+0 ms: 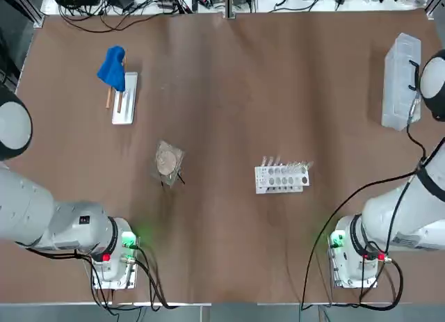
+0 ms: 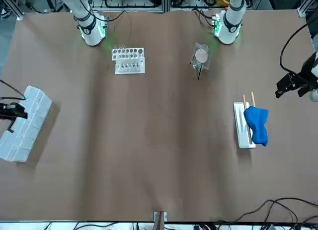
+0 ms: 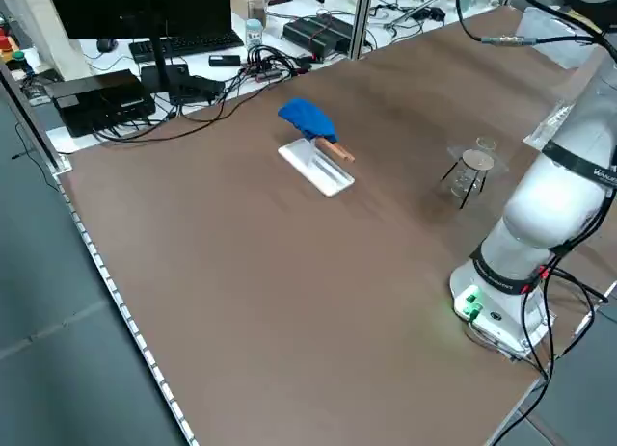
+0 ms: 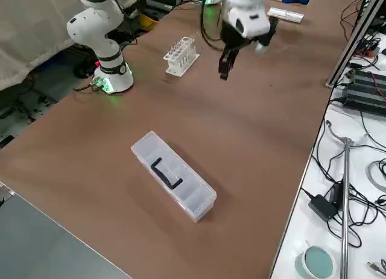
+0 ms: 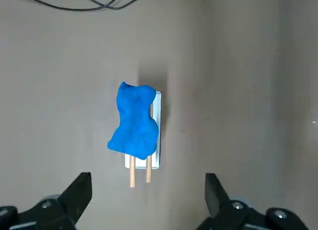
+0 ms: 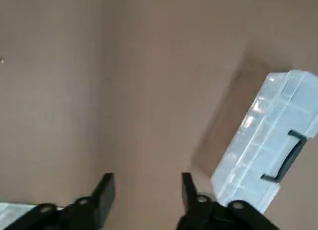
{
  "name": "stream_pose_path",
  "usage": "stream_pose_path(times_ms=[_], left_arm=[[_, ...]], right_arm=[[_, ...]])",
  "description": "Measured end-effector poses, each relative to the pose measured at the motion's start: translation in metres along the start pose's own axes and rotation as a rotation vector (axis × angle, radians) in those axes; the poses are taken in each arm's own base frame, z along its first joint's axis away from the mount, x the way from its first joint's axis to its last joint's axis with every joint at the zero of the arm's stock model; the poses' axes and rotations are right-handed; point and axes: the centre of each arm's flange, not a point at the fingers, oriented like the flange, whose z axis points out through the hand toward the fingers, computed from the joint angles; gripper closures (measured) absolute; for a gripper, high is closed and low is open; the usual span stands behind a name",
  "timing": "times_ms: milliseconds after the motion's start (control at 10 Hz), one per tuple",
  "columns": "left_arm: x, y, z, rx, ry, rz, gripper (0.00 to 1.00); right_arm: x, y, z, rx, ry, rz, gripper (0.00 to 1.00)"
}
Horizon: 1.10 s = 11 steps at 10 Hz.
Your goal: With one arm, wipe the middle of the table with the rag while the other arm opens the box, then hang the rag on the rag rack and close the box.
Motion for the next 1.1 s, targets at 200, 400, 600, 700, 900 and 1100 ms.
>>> stream_pose_path(times_ms=[200,400,600,700,900,1100], left_arm=[[0.0,-0.001,0.0,0.0,0.0,-0.002,0.0],[0.0,-0.002,-0.001,0.0,0.001,-0.003,0.0],[0.0,-0.002,-0.001,0.0,0.002,-0.004,0.0],[0.0,-0.002,-0.001,0.0,0.002,-0.004,0.0],[0.0,-0.002,-0.001,0.0,0.004,-0.004,0.0],[0.001,-0.003,-0.002,0.0,0.007,-0.005,0.0]], right_arm=[[-0.012,-0.024,-0.014,-0.004,0.017,0.06,0.02],[-0.038,-0.04,-0.028,-0.004,0.051,0.109,0.01],[-0.062,-0.046,-0.039,0.0,0.06,0.135,0.01],[-0.066,-0.046,-0.04,0.0,0.062,0.138,0.01],[-0.066,-0.044,-0.036,0.0,0.058,0.147,0.01],[-0.065,-0.041,-0.034,0.0,0.057,0.153,0.01]])
